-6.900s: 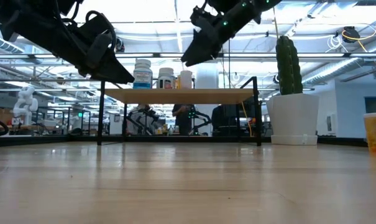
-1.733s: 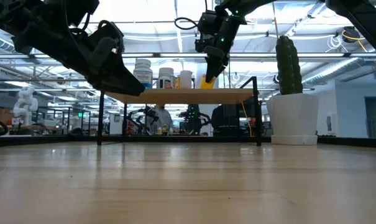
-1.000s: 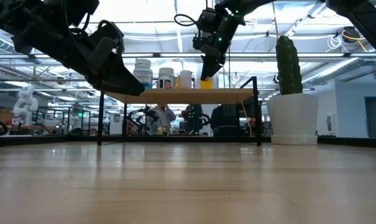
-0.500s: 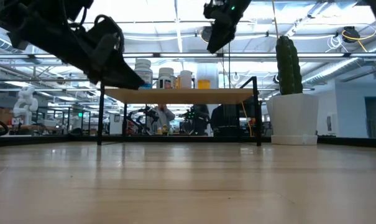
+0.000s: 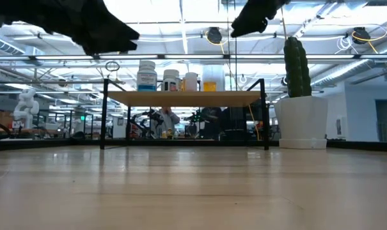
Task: Pick and place medicine bottles onto shelf by color
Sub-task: Return to Home Position
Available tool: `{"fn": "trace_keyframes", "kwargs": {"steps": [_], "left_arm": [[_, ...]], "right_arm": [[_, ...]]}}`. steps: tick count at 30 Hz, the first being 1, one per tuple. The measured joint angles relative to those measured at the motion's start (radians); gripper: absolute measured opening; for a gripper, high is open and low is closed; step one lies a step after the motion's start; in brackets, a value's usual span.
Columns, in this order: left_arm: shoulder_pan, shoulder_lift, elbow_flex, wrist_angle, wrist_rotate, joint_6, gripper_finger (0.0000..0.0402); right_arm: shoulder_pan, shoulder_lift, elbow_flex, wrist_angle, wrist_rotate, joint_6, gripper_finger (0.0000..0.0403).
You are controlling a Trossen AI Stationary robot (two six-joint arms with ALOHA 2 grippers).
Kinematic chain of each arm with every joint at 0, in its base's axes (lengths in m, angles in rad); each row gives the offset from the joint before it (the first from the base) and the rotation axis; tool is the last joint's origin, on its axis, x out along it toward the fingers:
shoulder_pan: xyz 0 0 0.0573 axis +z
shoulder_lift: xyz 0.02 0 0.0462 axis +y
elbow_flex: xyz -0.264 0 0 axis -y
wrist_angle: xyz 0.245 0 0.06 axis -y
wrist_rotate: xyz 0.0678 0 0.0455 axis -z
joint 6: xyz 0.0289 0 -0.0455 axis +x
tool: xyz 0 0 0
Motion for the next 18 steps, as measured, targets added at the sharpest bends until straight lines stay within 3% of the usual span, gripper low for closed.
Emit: {"fn": "trace_keyframes", "kwargs": {"steps": [6, 10, 14, 18], "left_arm": [[-0.073, -0.083, -0.06, 0.166, -0.068, 0.107, 0.024], [-0.127, -0.192, -0.117, 0.222, -0.111, 0.217, 0.0216], [-0.134, -0.315, -0.178, 0.18, -0.095, 0.255, 0.0175], [-0.105, -0.42, -0.231, 0.139, -0.058, 0.245, 0.0134]], "right_arm": [[0.233, -0.133, -0.342, 0.394, 0.012, 0.074, 0.0202], [0.337, -0.212, -0.493, 0.554, 0.131, 0.085, 0.0169], [0.381, -0.308, -0.625, 0.666, 0.216, 0.066, 0.0128], [0.372, -0.42, -0.755, 0.798, 0.14, 0.043, 0.0075]]}}
